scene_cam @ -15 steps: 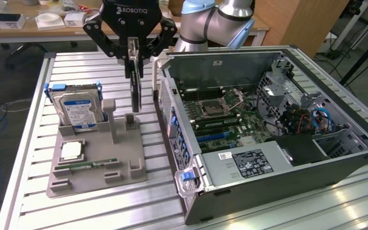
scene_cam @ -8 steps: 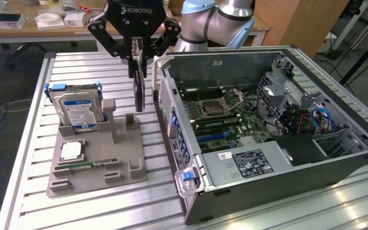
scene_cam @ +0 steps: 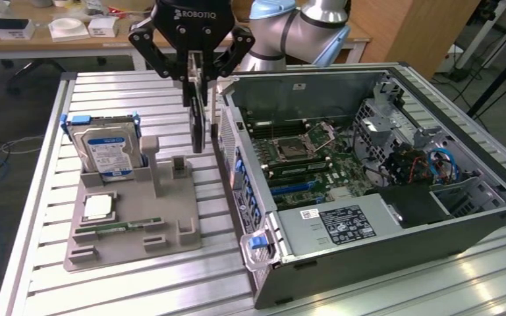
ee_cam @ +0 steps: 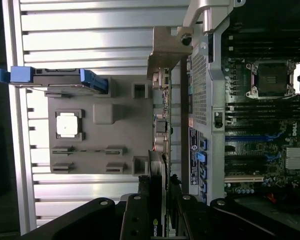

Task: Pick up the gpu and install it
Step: 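Pick up the gpu and move the gpu toward the slot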

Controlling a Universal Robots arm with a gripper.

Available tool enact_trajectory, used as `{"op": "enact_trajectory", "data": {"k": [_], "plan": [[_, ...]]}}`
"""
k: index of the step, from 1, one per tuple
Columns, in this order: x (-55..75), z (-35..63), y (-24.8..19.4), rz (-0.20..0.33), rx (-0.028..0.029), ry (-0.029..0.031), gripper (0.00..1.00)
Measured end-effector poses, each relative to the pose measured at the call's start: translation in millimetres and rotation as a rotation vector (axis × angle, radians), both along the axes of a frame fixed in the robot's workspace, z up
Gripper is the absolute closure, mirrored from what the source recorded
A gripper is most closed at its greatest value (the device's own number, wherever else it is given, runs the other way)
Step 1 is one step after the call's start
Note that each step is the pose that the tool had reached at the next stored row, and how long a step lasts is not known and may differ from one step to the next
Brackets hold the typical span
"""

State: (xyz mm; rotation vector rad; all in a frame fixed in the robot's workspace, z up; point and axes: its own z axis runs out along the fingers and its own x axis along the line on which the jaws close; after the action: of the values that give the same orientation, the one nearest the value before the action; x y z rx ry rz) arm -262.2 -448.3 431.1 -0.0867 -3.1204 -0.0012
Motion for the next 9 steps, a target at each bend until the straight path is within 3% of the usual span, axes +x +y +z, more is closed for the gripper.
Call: {"op": "enact_trajectory", "data": {"k": [9], "plan": [[9.5,0.0,0.0,0.000,0.0000,0.0001,0.74]]}}
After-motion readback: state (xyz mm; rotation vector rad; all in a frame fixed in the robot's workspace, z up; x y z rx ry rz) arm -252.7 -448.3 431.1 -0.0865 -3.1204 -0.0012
